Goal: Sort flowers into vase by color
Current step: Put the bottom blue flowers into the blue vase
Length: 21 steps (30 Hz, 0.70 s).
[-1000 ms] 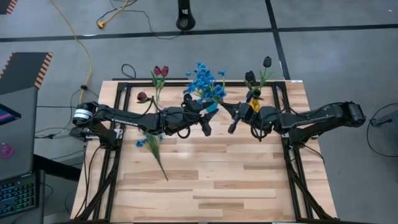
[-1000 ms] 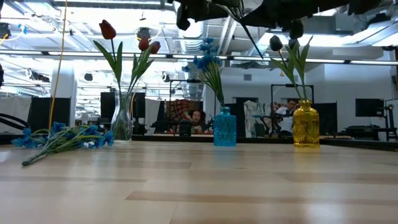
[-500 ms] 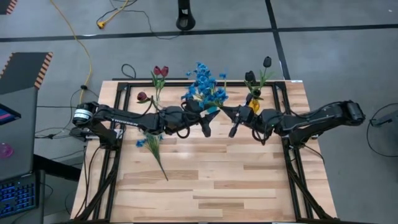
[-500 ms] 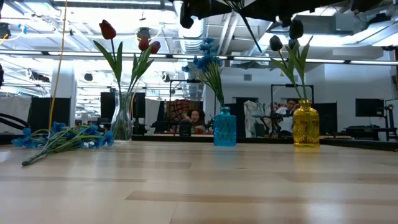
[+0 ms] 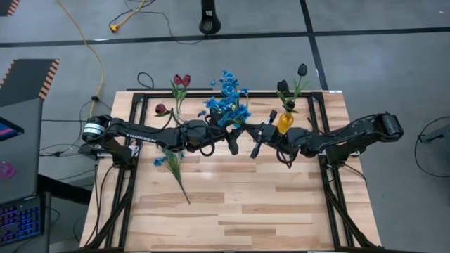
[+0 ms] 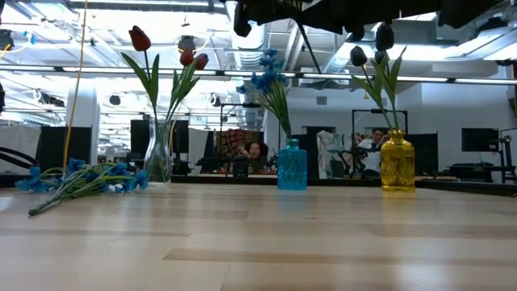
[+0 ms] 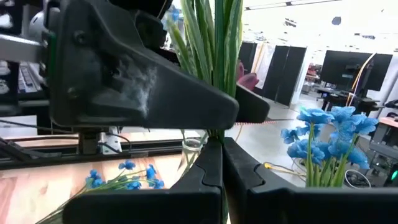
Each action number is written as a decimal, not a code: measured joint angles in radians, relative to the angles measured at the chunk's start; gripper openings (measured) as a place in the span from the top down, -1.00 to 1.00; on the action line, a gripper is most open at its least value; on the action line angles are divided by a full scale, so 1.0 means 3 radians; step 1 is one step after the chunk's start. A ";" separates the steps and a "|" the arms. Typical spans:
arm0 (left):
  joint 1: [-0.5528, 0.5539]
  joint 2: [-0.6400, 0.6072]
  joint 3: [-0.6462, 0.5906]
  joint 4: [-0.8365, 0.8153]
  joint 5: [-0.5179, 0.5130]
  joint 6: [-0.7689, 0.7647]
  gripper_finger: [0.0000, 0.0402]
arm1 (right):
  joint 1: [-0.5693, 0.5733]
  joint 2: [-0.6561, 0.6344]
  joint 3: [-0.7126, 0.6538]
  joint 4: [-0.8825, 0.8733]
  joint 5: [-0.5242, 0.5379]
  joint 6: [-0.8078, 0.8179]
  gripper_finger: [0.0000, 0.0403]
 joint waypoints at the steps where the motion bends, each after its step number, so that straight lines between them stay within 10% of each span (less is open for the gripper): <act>1: 0.0000 0.0000 0.0000 -0.0003 -0.0015 0.0022 0.20 | -0.0001 0.0000 0.0000 0.0004 0.0002 0.0000 0.89; 21: 0.0000 0.0000 0.0000 0.0000 -0.0130 0.0084 0.81 | -0.0001 0.0000 0.0000 0.0003 0.0005 -0.0001 0.78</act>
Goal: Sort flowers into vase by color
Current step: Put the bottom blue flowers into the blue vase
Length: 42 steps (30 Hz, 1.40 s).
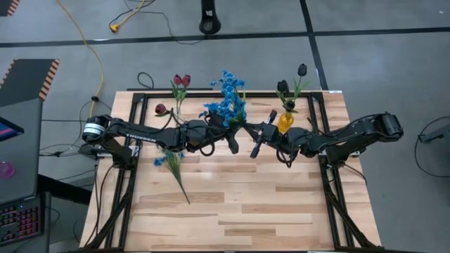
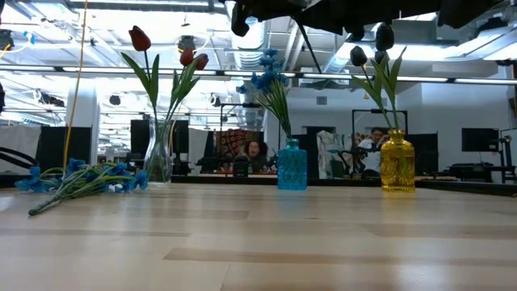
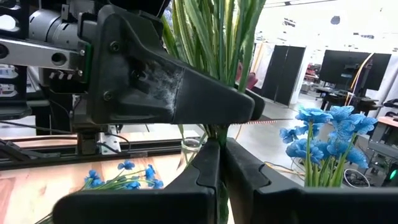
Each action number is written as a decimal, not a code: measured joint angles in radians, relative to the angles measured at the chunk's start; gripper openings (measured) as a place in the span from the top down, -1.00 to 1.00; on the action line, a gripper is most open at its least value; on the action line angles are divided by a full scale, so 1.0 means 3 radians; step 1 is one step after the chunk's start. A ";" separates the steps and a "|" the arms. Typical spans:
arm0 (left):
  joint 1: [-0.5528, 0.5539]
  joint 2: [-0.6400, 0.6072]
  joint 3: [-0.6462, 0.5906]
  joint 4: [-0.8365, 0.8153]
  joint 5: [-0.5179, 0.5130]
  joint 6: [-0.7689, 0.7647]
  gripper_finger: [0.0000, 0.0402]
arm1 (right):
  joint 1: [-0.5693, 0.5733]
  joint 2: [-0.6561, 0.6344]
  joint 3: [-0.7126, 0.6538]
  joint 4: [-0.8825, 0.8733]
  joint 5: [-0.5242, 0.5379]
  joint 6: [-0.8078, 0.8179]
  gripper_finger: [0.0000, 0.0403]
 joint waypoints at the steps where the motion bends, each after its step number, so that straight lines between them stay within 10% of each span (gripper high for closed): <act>1: 0.0000 0.0000 0.0000 -0.0001 0.0000 0.0000 0.83 | 0.0000 0.0000 0.0000 0.0000 0.0000 0.0000 0.78; 22: 0.0128 0.0000 0.0000 -0.0307 -0.0028 0.0146 0.87 | 0.0093 -0.0507 -0.0001 -0.1013 0.0532 0.0052 0.00; 33: 0.0216 0.0257 0.0005 -0.0154 -0.0016 0.0413 0.87 | 0.0155 -0.0868 -0.0001 -0.1551 0.0530 0.0113 0.03; 42: 0.0211 0.0803 0.0003 0.0685 -0.0768 0.0858 0.87 | 0.0148 -0.0832 -0.0001 -0.1781 0.0528 0.0114 0.05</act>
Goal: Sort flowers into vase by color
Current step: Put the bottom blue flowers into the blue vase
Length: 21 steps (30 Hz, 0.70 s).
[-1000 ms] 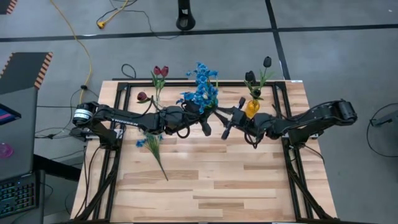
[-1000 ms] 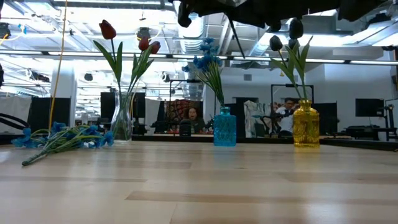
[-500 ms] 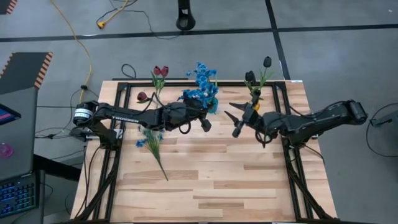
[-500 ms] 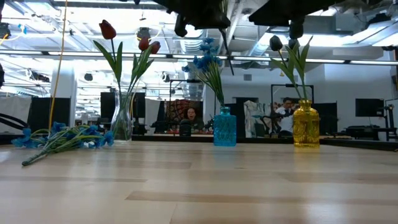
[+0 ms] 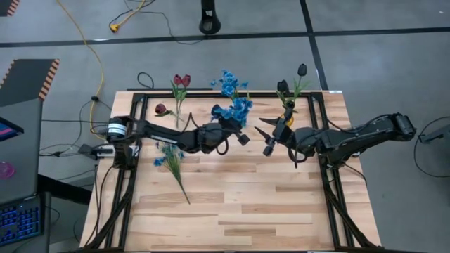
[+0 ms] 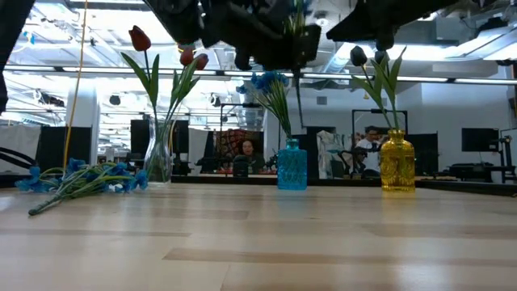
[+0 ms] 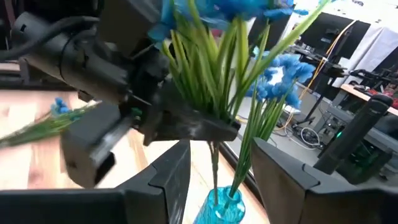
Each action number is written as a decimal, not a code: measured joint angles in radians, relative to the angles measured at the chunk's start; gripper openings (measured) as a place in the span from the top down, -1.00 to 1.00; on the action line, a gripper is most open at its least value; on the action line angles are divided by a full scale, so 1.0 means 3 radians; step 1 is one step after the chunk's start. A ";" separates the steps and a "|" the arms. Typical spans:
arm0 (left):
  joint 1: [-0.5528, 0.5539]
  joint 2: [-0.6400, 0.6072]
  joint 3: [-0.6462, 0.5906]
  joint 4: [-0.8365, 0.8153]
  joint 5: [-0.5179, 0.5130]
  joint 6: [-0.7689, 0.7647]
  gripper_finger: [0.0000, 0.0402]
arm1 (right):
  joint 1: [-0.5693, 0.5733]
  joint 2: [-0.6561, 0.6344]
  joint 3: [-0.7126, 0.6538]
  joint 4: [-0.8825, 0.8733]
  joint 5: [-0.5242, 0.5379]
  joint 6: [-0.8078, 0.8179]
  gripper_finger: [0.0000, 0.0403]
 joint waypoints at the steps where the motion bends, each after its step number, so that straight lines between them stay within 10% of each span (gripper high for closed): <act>1: 0.0000 0.0035 0.0000 0.0032 -0.0057 0.0018 0.87 | -0.0001 0.0000 0.0000 -0.0011 0.0000 -0.0001 0.05; 21: 0.0217 0.0180 -0.0003 0.0252 -0.0215 0.0025 0.87 | -0.0001 -0.0002 0.0000 -0.0010 -0.0003 0.0000 0.05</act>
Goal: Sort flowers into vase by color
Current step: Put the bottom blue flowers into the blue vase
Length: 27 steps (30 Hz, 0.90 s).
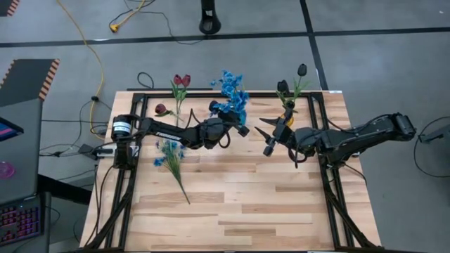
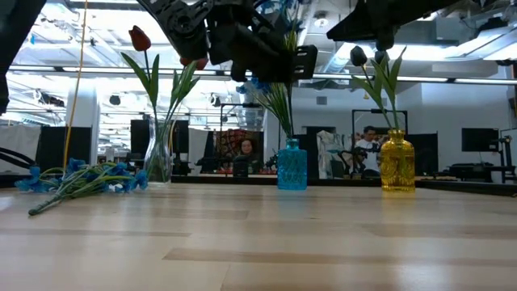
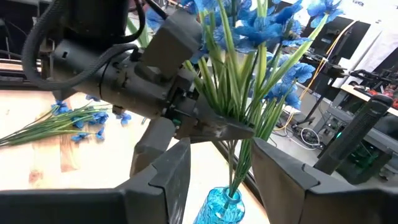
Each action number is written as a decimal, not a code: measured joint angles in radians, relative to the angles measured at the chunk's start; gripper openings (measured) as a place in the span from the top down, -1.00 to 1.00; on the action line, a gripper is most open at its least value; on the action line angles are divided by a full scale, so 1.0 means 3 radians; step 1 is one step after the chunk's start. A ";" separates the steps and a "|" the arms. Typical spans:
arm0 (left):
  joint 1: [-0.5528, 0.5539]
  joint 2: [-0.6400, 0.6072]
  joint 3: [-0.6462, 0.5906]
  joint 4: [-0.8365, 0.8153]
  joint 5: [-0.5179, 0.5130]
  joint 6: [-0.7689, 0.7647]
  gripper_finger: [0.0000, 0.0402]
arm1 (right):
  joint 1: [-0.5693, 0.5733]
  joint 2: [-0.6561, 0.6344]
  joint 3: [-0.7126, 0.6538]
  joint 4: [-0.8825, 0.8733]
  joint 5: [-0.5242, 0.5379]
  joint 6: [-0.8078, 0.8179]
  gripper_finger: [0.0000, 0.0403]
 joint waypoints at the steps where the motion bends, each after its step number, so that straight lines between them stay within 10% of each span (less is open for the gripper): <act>1: 0.0012 0.0000 0.0000 -0.0001 0.0015 -0.0003 0.87 | 0.0000 0.0000 0.0000 -0.0001 -0.0001 0.0000 0.05; 27: 0.0189 -0.0003 0.0000 -0.0652 0.0141 -0.0722 0.87 | 0.0000 0.0000 0.0000 -0.0014 -0.0005 0.0008 0.05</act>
